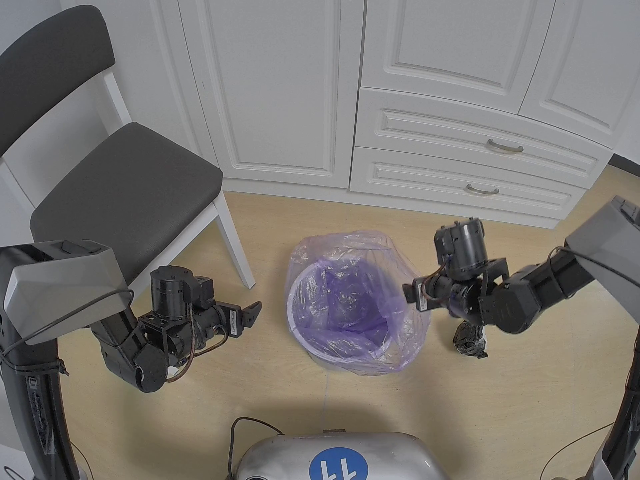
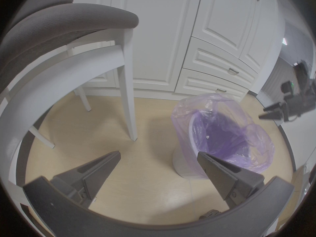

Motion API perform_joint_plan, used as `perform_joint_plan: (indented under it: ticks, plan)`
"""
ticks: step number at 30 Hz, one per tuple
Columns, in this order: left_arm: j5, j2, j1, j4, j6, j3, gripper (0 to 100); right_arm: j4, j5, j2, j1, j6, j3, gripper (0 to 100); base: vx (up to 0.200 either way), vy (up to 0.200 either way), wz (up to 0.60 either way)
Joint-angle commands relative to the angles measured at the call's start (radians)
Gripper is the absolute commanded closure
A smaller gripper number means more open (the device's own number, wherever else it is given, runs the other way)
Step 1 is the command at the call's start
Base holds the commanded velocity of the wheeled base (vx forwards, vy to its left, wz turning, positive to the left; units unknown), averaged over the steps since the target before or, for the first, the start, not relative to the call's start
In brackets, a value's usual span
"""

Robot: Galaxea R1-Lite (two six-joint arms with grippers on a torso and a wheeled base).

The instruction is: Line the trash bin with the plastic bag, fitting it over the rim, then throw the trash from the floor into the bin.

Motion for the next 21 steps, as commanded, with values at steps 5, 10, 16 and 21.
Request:
perform_joint_plan:
  ticks: [5, 10, 16, 21]
  plan:
    - [0.126, -0.047, 0.025, -0.035, -0.007, 0.054, 0, -0.037, 0.039, 0.151, 0.048, -0.053, 0.05, 0, 0.0, 0.0, 0.0]
    - [0.137, -0.101, 0.037, -0.026, -0.007, 0.055, 0, -0.037, 0.047, 0.139, -0.002, -0.127, 0.082, 0, 0.0, 0.0, 0.0]
    - [0.172, -0.124, 0.04, -0.023, 0.0, 0.081, 0, -0.037, 0.048, 0.122, -0.028, -0.176, 0.119, 0, 0.0, 0.0, 0.0]
    - [0.172, -0.122, 0.054, -0.035, -0.001, 0.103, 0, -0.037, 0.056, 0.142, -0.045, -0.219, 0.138, 0, 0.0, 0.0, 0.0]
